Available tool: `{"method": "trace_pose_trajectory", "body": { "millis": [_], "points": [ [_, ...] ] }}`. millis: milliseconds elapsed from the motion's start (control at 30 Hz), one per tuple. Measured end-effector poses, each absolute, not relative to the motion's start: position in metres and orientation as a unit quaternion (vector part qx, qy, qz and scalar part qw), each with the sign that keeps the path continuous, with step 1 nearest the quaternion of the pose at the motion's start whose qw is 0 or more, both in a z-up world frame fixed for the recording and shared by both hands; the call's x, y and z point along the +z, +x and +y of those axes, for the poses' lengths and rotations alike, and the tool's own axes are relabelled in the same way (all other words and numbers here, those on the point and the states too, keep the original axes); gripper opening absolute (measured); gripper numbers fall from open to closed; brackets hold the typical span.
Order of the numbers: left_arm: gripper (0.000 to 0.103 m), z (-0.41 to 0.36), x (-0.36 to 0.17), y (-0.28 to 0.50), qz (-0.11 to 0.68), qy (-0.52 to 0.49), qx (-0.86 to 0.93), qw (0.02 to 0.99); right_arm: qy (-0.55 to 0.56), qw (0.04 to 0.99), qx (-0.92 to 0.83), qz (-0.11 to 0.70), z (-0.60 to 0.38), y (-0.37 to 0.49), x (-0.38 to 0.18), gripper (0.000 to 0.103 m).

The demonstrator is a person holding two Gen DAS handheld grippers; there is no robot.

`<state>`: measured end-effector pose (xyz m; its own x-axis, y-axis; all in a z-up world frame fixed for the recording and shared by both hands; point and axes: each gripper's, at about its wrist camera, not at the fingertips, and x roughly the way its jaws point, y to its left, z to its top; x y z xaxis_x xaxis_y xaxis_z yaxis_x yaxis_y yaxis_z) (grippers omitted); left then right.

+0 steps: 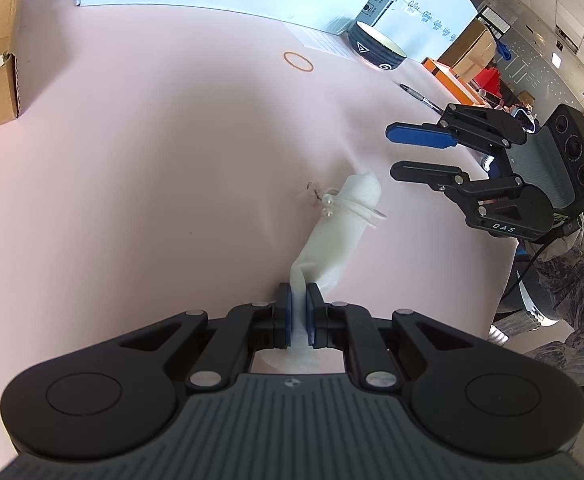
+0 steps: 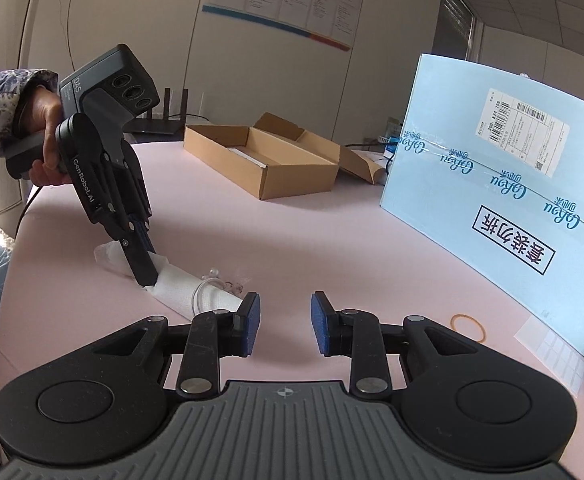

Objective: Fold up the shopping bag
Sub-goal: 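Loop the white string around the roll with the right tool while the left tool holds it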

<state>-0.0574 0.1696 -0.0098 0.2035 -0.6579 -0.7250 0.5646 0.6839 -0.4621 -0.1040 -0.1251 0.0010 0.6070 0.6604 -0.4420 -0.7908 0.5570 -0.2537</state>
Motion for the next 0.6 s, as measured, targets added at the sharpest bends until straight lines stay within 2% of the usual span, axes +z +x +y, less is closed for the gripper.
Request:
{"method": "trace_pose_trajectory", "body": {
  "millis": [333, 433, 600],
  "points": [
    [0.008, 0.171, -0.013, -0.053, 0.494, -0.056, -0.401, 0.769, -0.251, 0.846, 0.438, 0.172, -0.114, -0.119, -0.013, 0.030],
    [0.008, 0.171, -0.013, -0.053, 0.492, -0.057, -0.400, 0.771, -0.254, 0.842, 0.447, 0.164, -0.105, -0.123, -0.016, 0.034],
    [0.008, 0.171, -0.013, -0.052, 0.492, -0.060, -0.399, 0.771, -0.250, 0.846, 0.445, 0.153, -0.102, -0.126, -0.008, 0.035]
  ]
}}
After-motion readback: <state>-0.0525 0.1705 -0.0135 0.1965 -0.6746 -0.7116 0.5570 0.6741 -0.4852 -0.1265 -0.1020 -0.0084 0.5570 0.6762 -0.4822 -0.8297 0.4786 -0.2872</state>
